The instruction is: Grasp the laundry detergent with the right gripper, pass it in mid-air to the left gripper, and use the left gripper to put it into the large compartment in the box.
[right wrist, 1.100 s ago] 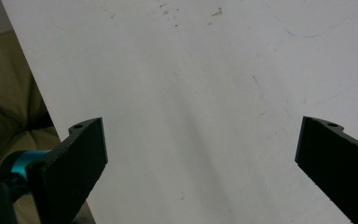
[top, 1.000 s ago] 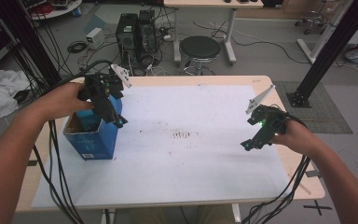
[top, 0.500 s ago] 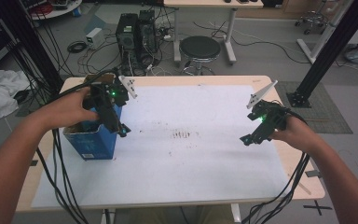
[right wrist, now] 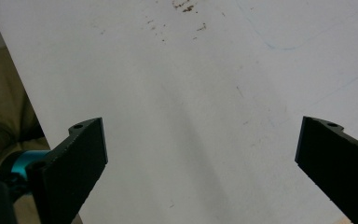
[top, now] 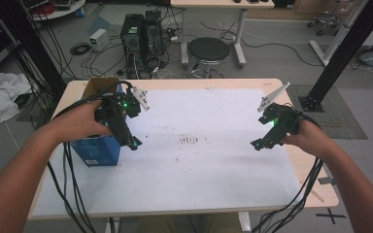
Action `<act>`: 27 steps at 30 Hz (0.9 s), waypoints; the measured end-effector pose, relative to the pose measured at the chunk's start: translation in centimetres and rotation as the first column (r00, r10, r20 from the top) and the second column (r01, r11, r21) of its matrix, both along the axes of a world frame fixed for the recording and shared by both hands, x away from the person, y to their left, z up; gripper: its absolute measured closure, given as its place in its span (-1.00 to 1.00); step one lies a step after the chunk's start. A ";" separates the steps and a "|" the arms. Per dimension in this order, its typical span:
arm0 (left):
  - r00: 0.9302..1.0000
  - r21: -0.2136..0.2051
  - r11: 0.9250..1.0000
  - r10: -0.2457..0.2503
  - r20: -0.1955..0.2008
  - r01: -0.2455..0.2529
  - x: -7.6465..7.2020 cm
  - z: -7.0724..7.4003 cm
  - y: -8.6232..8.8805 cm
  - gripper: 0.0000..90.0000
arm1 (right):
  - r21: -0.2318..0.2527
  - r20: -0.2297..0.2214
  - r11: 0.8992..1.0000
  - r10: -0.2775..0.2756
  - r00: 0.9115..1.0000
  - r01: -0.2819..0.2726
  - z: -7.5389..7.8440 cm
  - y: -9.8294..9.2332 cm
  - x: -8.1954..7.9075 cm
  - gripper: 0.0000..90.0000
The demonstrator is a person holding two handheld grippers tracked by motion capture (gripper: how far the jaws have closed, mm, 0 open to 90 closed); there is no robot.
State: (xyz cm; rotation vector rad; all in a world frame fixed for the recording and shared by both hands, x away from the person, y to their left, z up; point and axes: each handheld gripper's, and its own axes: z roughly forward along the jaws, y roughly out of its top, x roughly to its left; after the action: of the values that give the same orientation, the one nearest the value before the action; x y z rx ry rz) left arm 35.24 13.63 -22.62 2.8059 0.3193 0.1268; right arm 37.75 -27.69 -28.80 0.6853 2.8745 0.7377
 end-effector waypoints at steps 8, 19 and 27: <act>1.000 -0.006 1.000 0.008 0.012 -0.007 -0.2 -0.1 0.2 -0.86 | -0.006 0.001 1.000 0.006 1.000 -0.006 -0.1 0.2 0.0 -0.97; 0.999 -0.011 1.000 0.020 0.031 -0.020 -0.1 -0.1 0.5 -0.86 | -0.008 0.006 1.000 0.011 1.000 -0.011 0.0 0.3 -0.2 -0.97; 0.999 -0.005 1.000 0.013 0.032 -0.012 0.0 -0.2 0.4 -0.86 | -0.015 0.005 1.000 0.013 1.000 -0.013 -0.1 0.4 -0.2 -0.97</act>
State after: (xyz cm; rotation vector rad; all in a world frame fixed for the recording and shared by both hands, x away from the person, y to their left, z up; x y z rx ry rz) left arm 35.28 14.00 -22.83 2.7942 0.3293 0.1737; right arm 37.57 -27.26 -28.90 0.6629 2.8798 0.7172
